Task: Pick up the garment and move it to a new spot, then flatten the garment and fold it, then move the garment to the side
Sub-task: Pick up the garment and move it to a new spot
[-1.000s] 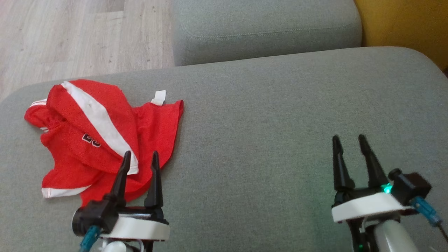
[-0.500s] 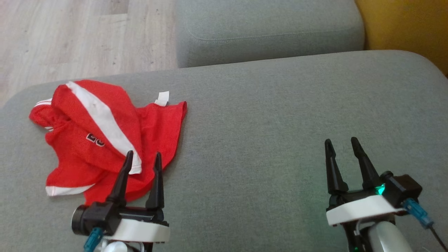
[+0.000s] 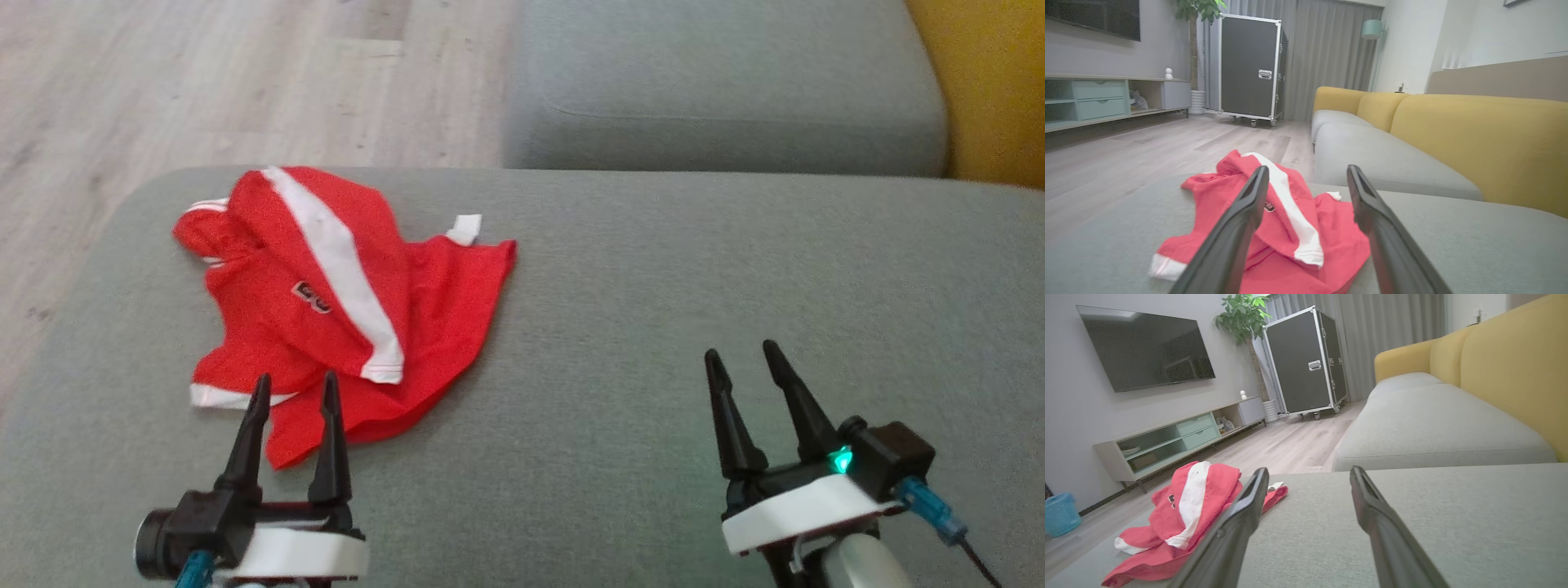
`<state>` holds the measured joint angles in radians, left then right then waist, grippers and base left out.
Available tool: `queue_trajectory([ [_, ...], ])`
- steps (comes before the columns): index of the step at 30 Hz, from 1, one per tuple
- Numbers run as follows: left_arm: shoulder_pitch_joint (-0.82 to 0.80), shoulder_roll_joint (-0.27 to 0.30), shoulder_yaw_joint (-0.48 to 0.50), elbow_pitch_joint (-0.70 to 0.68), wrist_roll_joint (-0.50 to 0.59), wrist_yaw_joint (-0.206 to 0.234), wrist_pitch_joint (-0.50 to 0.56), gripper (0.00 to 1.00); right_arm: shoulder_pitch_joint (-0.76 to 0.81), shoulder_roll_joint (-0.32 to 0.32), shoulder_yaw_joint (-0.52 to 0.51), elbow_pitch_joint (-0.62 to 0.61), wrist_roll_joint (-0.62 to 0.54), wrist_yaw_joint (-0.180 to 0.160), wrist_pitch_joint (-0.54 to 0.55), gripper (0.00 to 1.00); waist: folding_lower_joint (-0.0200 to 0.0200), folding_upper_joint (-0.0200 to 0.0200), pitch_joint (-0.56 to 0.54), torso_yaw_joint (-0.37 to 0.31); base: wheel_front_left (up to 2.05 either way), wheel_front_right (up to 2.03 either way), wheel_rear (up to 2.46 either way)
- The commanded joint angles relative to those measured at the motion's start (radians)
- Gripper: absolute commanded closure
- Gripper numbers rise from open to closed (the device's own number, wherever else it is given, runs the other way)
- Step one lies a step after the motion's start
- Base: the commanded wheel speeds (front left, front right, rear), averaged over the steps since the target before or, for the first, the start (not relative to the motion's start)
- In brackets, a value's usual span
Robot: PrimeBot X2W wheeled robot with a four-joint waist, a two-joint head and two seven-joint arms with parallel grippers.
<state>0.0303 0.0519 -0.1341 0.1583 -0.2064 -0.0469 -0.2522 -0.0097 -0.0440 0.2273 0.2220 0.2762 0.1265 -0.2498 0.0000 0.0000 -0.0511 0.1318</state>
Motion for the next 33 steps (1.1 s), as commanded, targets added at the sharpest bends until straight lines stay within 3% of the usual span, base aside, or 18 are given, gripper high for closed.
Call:
queue_trajectory([
  [1,-0.023,-0.002,0.037,-0.034,0.015,0.005,-0.010,0.00,-0.023,-0.006,0.028,-0.032,0.005,0.004,-0.012,0.00,0.0000,0.0000,-0.013,0.033,0.00,0.00,0.00],
  [16,0.012,-0.002,0.090,-0.045,0.032,-0.011,-0.010,0.00,-0.004,-0.006,0.078,-0.032,0.033,0.004,-0.012,0.00,0.0000,0.0000,-0.031,0.130,0.00,0.00,0.00],
  [26,-0.021,-0.002,0.106,-0.042,0.078,-0.020,-0.010,0.00,-0.013,-0.006,0.083,-0.026,0.033,0.004,-0.012,0.00,0.0000,0.0000,-0.001,0.101,0.00,0.00,0.00],
  [33,-0.230,0.060,0.080,0.080,0.112,-0.064,-0.010,0.00,-0.042,-0.006,0.064,-0.035,0.005,0.004,-0.012,0.00,0.0000,0.0000,0.083,0.057,0.00,0.00,0.00],
])
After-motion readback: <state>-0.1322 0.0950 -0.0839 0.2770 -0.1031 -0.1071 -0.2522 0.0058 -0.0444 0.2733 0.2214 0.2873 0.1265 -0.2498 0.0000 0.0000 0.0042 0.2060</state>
